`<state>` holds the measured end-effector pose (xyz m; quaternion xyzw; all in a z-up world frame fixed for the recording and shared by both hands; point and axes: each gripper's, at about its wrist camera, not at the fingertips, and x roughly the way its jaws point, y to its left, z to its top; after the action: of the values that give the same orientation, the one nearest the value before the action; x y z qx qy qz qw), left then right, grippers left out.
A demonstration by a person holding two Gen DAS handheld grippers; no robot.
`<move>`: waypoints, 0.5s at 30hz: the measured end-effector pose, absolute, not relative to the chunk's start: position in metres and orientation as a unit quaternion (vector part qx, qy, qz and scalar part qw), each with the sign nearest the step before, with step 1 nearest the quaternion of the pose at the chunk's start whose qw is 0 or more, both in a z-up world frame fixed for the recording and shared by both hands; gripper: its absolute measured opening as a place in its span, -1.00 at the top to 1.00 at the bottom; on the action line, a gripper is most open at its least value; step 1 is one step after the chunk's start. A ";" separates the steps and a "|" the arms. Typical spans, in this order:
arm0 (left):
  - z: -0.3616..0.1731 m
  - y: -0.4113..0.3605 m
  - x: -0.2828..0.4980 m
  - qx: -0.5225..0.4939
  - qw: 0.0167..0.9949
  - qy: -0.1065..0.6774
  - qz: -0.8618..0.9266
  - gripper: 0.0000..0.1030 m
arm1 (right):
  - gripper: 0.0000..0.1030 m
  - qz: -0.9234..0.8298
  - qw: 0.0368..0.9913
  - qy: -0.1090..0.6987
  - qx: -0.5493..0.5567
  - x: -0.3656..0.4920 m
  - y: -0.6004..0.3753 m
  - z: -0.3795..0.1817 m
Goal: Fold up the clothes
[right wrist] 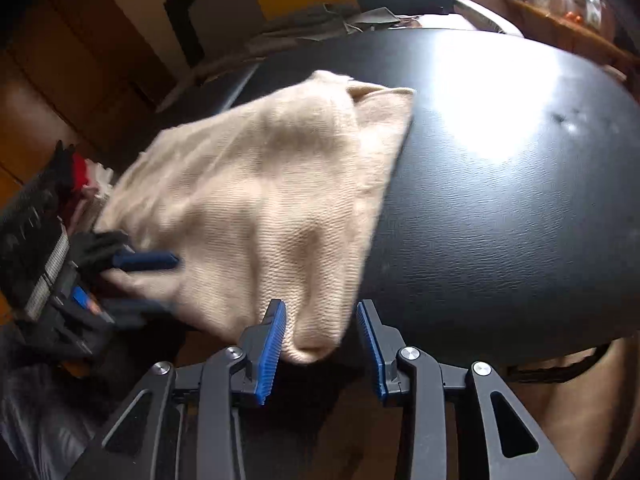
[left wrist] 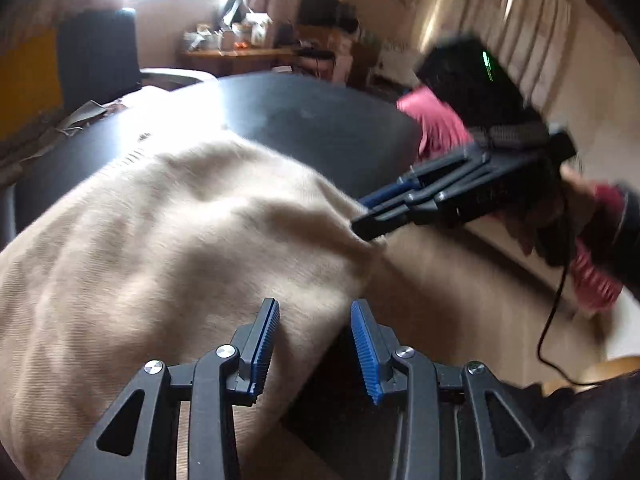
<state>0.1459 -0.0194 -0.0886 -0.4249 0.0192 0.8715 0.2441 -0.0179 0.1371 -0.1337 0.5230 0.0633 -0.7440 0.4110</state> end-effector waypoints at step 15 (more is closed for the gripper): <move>-0.087 -0.054 0.144 -0.436 0.242 -0.090 0.862 0.27 | 0.78 -0.780 0.360 0.033 0.511 -0.050 0.176 -0.120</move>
<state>0.1440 -0.0537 -0.0874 -0.4362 -0.0899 0.8621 0.2417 -0.0501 0.1757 -0.1203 0.5107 0.0325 -0.7799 0.3604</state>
